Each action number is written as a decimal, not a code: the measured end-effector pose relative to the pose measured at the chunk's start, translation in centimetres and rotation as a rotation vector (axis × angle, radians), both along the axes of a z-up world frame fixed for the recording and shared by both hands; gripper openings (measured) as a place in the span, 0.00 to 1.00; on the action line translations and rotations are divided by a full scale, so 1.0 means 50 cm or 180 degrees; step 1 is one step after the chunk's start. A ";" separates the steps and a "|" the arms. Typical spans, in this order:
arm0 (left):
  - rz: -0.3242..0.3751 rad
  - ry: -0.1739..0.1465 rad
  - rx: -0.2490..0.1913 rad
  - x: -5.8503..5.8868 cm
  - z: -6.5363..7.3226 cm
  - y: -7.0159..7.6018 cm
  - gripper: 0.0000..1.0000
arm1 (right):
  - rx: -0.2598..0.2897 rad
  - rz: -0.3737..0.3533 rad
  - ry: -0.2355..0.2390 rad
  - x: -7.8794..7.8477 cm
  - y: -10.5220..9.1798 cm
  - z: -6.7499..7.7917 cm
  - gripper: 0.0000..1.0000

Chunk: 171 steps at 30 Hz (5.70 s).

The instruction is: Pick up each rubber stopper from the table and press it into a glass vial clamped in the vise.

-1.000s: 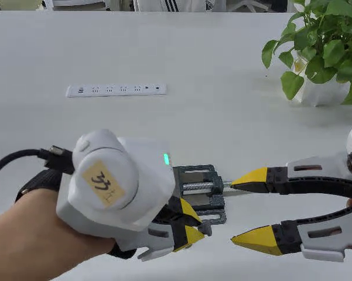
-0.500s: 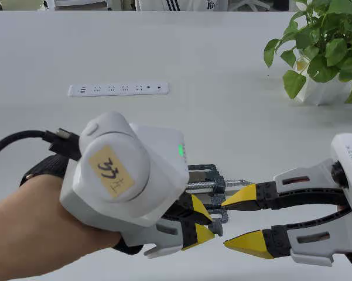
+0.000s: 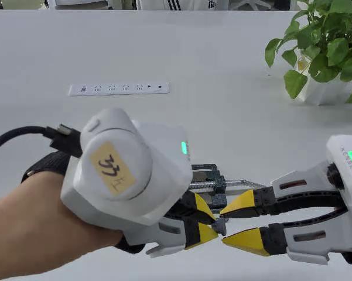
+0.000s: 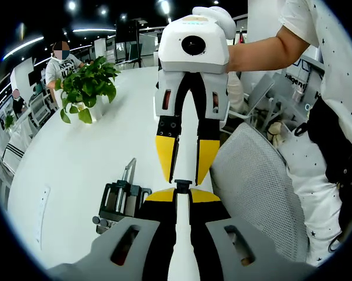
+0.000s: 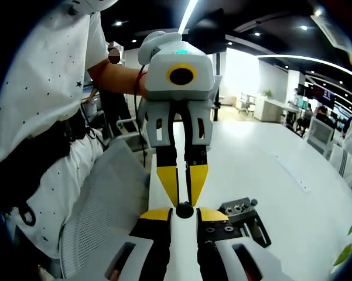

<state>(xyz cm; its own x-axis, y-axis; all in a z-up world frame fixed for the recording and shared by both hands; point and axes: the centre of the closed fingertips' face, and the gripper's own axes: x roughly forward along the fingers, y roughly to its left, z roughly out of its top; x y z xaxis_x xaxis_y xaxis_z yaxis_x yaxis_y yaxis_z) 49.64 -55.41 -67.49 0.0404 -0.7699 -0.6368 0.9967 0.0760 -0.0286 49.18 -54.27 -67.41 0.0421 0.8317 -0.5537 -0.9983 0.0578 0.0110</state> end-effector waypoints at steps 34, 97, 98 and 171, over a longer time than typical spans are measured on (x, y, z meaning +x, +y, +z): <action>-0.0066 0.0082 -0.0036 -0.003 0.004 0.006 0.03 | -0.0019 0.0088 0.0009 -0.007 0.002 0.004 0.08; 0.0229 0.0180 -0.0545 -0.004 0.016 0.025 0.17 | -0.0098 0.0117 0.0083 -0.001 0.015 0.011 0.05; 0.0247 0.0179 -0.0557 -0.003 0.016 0.027 0.18 | -0.0102 0.0116 0.0079 -0.001 0.015 0.011 0.05; 0.0969 0.0010 -0.0966 0.042 -0.172 0.181 0.99 | -0.2218 0.0356 0.0265 0.256 0.124 -0.222 0.05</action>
<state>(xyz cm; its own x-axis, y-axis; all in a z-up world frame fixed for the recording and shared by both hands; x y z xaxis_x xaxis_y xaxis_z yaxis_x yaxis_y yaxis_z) 51.76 -46.37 -76.10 0.2931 -0.8756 -0.3839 0.9300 0.3543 -0.0981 61.96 -48.06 -78.50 -0.0884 0.2798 -0.9560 -0.9961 -0.0238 0.0852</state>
